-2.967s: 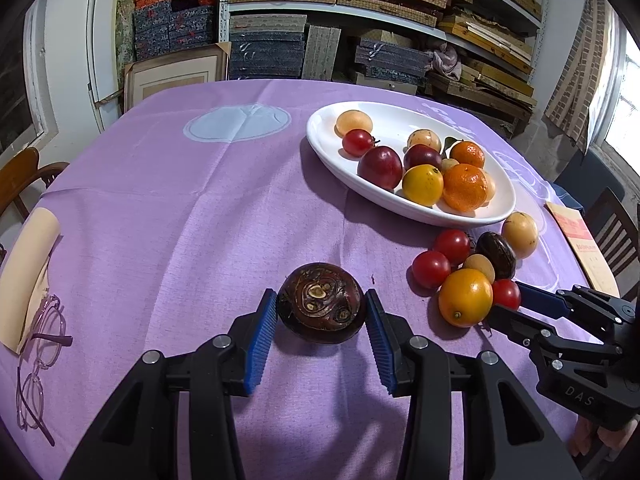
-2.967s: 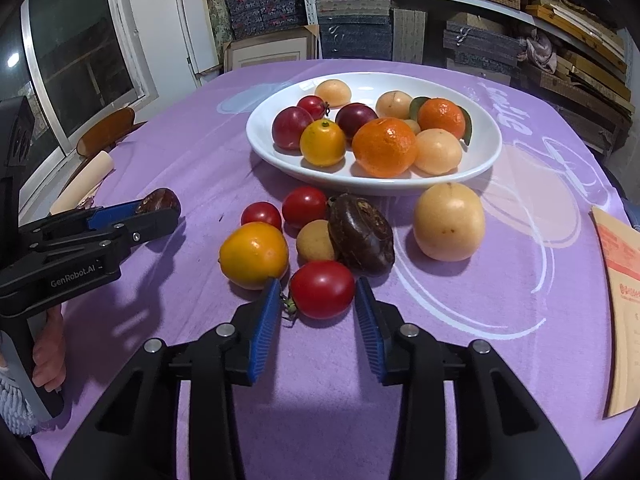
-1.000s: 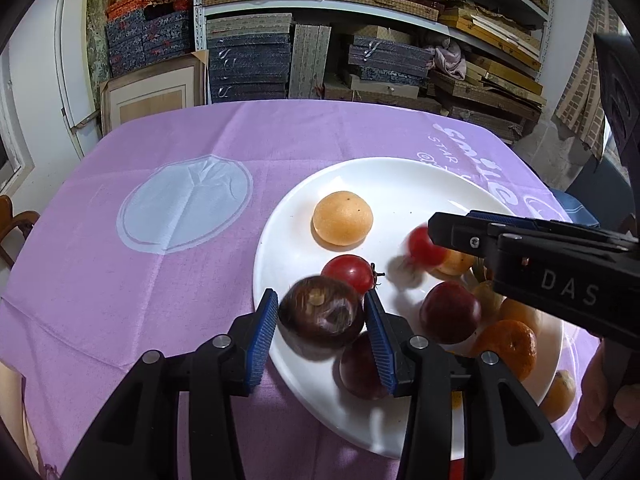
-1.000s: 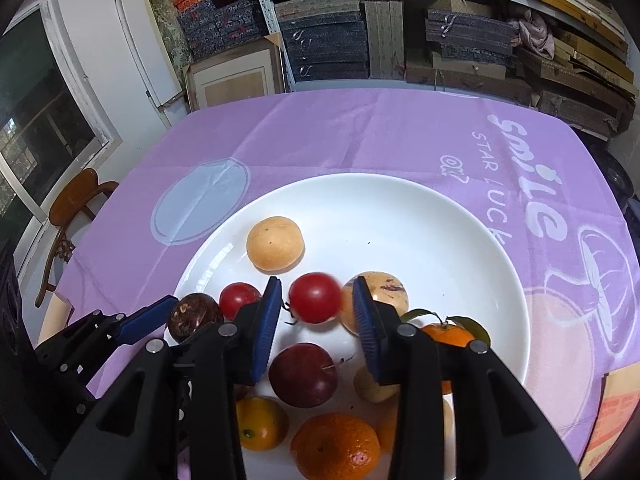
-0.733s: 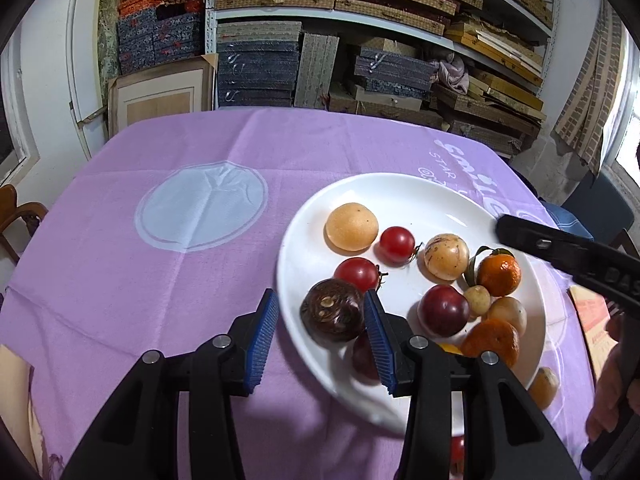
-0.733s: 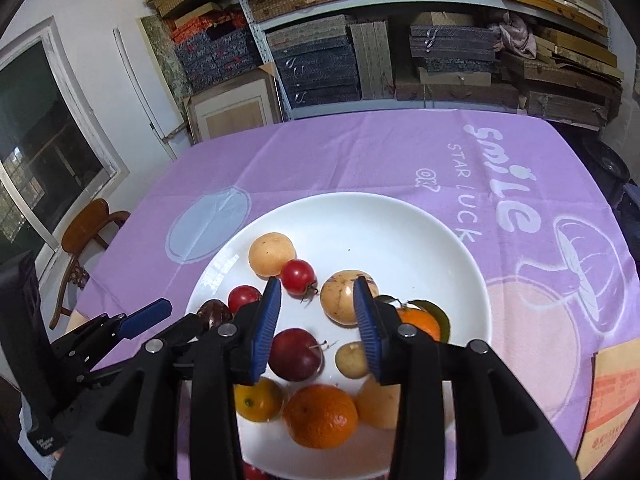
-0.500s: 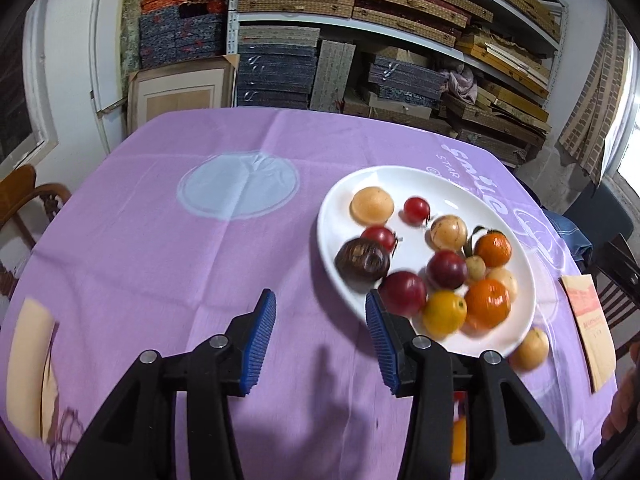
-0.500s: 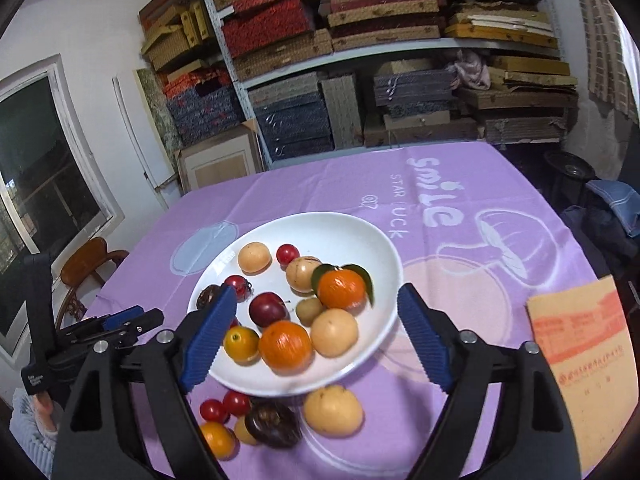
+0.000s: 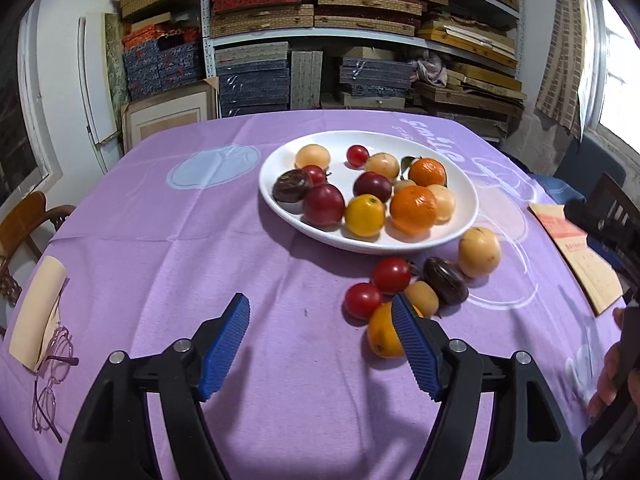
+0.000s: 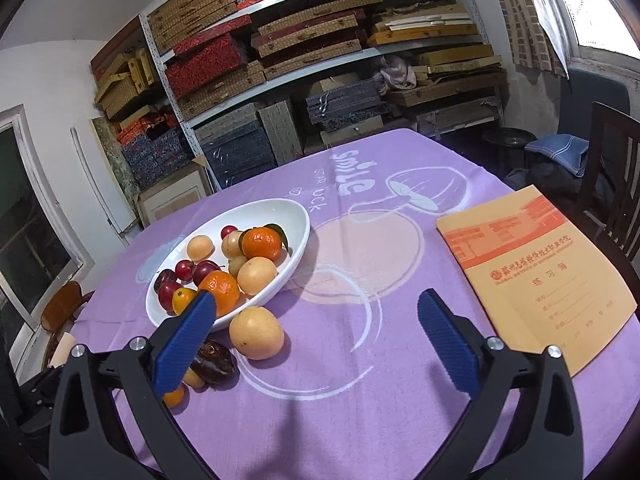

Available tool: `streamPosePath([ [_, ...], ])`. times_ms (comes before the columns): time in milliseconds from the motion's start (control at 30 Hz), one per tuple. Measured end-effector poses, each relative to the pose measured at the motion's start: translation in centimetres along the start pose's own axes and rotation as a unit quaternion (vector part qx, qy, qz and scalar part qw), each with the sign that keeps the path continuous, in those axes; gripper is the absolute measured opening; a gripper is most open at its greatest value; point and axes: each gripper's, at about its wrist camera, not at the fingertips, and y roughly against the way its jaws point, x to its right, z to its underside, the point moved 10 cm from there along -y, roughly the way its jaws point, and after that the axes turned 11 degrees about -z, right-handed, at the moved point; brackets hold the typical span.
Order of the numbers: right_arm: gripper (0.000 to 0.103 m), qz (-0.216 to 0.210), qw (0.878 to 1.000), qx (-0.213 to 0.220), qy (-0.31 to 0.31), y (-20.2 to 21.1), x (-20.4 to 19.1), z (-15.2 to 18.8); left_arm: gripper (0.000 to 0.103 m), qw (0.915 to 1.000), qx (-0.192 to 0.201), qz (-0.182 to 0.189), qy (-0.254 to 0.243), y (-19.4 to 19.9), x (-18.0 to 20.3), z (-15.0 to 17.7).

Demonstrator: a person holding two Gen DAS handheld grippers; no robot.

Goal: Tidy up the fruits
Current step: 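Lift both open tools away from the plate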

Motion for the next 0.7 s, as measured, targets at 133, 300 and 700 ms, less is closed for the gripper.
streamPosePath([
  [133, 0.099, -0.007, 1.0, -0.009, -0.019, -0.1, 0.2, 0.1, 0.074, 0.9999, -0.008, -0.006, 0.001, -0.9, 0.8, 0.7],
  [300, 0.099, -0.01, 1.0, -0.013, -0.014, -0.1, -0.2, 0.3, 0.079, 0.9999, -0.009, -0.006, 0.006, -1.3, 1.0, 0.7],
  [700, 0.099, -0.008, 1.0, -0.019, -0.021, -0.2, 0.1, 0.4, 0.083, 0.9999, -0.004, 0.007, -0.014, -1.4, 3.0, 0.8],
])
